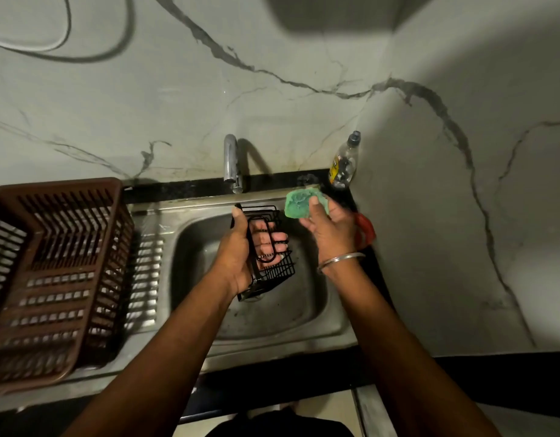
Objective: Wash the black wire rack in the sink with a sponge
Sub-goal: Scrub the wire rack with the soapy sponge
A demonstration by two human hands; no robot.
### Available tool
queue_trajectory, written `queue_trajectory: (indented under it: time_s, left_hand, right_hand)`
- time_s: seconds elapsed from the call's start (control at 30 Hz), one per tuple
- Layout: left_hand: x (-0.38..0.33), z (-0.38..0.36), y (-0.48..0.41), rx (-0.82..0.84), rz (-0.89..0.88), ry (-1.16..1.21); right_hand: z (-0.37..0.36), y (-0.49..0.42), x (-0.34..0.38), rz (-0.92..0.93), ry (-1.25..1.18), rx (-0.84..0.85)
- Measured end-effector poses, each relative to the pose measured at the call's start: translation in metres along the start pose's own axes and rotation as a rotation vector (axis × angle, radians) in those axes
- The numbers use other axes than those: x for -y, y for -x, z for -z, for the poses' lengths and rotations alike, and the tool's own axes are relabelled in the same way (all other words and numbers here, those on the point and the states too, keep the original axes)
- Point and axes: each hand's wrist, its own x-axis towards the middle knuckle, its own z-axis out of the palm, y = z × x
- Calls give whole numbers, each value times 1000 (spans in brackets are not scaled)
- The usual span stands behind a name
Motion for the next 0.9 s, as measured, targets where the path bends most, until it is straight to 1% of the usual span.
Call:
queue_trajectory:
  time_s: [0.03, 0.1, 0.13, 0.17, 0.23, 0.33, 0.37, 0.47, 0.57, 0.6, 0.63, 0.7, 0.77, 0.8, 0.83, 0.87, 0.9]
  left_hand:
    - [-1, 1, 2, 7, -5, -1]
    - [-4, 0, 7, 12, -19, -8]
    - [-4, 0, 10, 14, -21, -9]
    - [-4, -1, 12, 22, -20, -5]
    - [-3, -2, 17, 38, -29, 21]
    - [-2, 2, 20, 24, -78, 58]
    - [-3, 5, 21, 29, -84, 59]
    - [-4, 9, 21, 49, -77, 30]
    - [-4, 10, 18, 18, -82, 8]
    - [-4, 11, 19, 18, -69, -9]
    - [-6, 12, 19, 18, -54, -24]
    - [-8, 15, 19, 15, -21, -35]
    - [-9, 14, 19, -4, -1, -22]
    - [-9, 13, 18, -2, 9, -26]
    - [-8, 12, 17, 6, 11, -32]
    - [-7, 10, 17, 9, 8, -24]
    - [-7, 8, 17, 8, 4, -7]
  right_hand:
    - [-3, -2, -1, 206, 208, 16]
    - [-10, -2, -3, 597, 583, 109]
    - [-16, 0, -3, 705, 721, 139]
    - [-23, 3, -4, 756, 827, 159]
    - [-37, 14, -6, 761, 939, 236]
    - [-48, 26, -17, 709, 995, 482]
    - [-47, 25, -21, 714, 1017, 507]
    - [-45, 30, -21, 672, 1036, 452]
    - [-47, 37, -20, 723, 1077, 537]
    - [-46, 35, -20, 708, 1067, 512]
    - [-44, 34, -17, 669, 1041, 444]
    - [-39, 30, -9, 612, 953, 249]
    - [-39, 27, -2, 633, 875, 67]
    - [-43, 27, 1, 634, 868, 27]
    - [-50, 28, 3, 618, 894, 50]
    - [-56, 29, 1, 606, 954, 145]
    - [-59, 33, -2, 596, 1024, 281]
